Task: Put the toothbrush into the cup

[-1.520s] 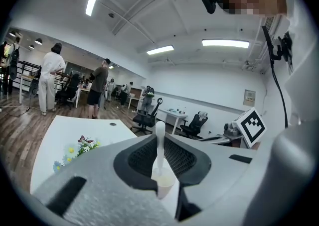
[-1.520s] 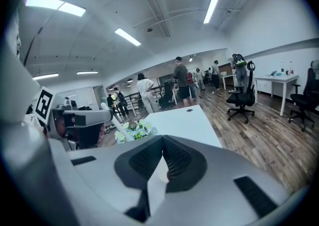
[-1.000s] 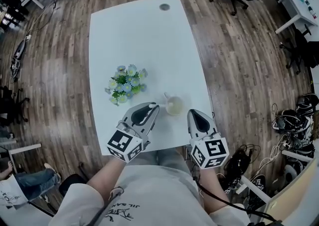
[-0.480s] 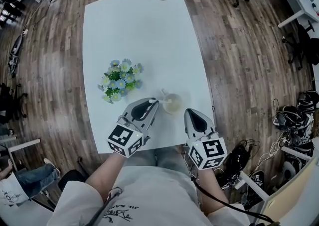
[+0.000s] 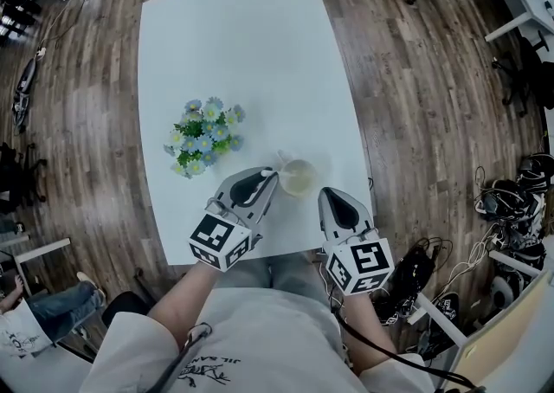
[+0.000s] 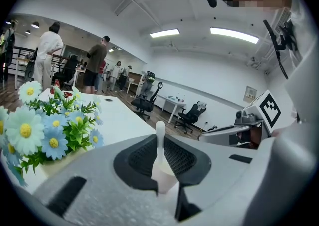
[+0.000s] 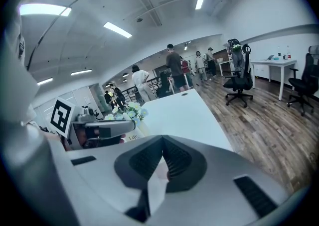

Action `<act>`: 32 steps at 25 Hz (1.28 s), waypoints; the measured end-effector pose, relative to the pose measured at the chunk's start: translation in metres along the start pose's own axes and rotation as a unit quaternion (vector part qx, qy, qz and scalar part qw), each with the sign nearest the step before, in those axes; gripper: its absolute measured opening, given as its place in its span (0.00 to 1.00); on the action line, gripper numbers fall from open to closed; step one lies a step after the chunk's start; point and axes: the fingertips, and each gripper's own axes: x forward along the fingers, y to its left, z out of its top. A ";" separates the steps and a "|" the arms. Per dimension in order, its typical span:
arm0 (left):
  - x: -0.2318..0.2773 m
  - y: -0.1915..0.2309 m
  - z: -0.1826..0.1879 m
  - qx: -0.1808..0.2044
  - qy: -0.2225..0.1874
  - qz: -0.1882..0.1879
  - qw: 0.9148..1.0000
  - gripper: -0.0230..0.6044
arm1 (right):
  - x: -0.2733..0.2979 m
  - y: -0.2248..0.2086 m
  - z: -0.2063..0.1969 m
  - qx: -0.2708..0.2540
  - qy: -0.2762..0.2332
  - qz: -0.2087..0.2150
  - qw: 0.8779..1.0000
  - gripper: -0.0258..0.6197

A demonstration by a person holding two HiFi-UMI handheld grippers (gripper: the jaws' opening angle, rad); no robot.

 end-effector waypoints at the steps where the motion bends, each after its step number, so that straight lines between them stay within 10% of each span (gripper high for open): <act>1: 0.000 0.001 -0.001 -0.001 0.002 -0.001 1.000 0.12 | 0.001 0.001 0.000 0.000 0.000 0.000 1.000 0.07; 32: -0.037 0.005 0.027 0.013 -0.022 0.014 1.000 0.23 | -0.001 0.019 0.019 -0.016 -0.017 0.020 1.000 0.07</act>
